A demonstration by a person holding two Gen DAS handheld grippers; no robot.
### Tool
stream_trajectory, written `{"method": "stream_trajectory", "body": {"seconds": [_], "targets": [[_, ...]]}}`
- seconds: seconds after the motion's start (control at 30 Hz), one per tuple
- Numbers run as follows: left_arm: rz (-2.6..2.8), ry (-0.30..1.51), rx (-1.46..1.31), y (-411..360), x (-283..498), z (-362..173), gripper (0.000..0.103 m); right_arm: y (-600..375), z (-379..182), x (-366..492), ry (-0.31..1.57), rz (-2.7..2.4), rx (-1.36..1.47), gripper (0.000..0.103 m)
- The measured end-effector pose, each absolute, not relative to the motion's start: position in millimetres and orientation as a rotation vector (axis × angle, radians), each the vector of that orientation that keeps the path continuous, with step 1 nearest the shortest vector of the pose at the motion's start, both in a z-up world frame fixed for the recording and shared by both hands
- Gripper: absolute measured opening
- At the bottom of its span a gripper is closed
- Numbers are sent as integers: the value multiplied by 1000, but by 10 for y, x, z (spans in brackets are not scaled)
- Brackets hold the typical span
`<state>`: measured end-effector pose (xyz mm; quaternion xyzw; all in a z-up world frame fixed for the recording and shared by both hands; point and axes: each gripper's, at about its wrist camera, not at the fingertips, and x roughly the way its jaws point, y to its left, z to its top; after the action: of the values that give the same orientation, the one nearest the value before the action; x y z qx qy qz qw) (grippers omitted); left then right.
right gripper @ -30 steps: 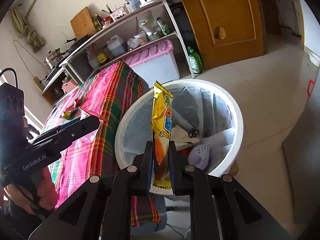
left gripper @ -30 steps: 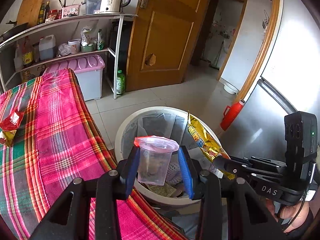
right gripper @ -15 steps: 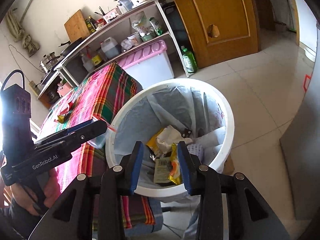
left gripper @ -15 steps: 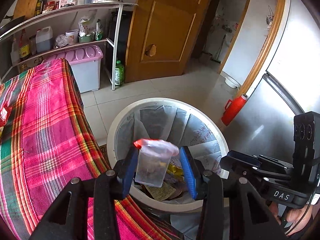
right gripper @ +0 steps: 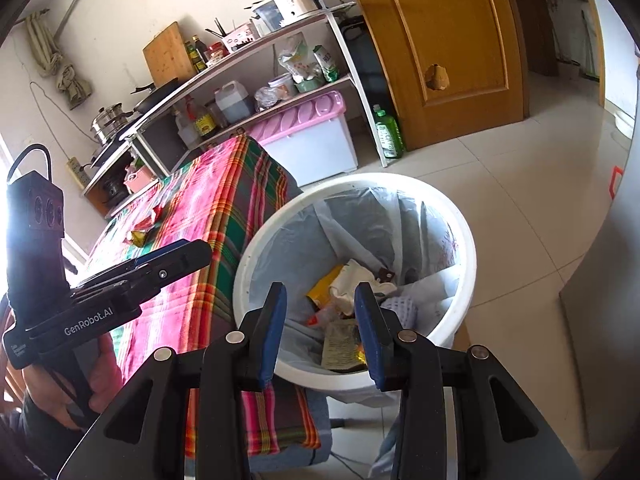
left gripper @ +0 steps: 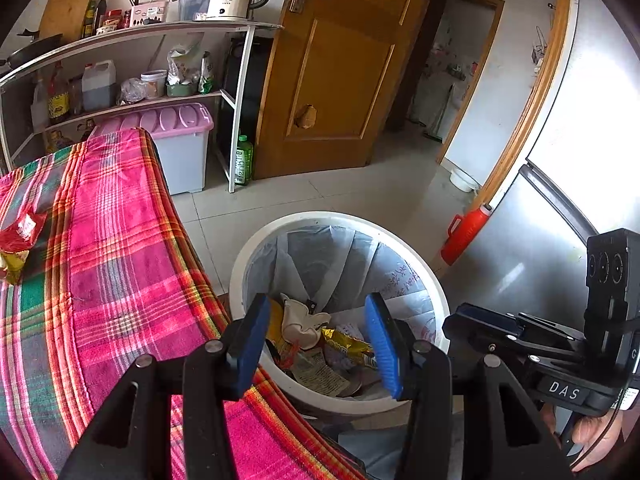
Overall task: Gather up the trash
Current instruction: 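Open both tools to drop the cup and yellow bag into the bin, then move both open tools back over the red bag and yellow packet on the table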
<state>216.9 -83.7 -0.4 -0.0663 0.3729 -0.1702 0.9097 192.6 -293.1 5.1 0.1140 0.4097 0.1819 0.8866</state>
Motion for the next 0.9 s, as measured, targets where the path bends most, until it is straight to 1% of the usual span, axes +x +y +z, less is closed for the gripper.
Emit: {"method": "stream_trajectory", "body": {"seconds": [0.33,0.53,0.6,0.67,0.9], "targets": [[-283,695,-159,-501,1856,235,51,-2641,310,1757,802,428,183,37],[-223,667,-169,-223,1667,289,51,-2377,401,1679,787,469,147,37],[-203,661,-177,-122,1606,304,51,-2267,416,1660,786,487,134,38],[-183,654,-183,-24,1559,311,51,-2170,430,1643,784,506,126,43],[-115,632,-204,345,1408,325,51,-1837,461,1614,783,560,96,44]]}}
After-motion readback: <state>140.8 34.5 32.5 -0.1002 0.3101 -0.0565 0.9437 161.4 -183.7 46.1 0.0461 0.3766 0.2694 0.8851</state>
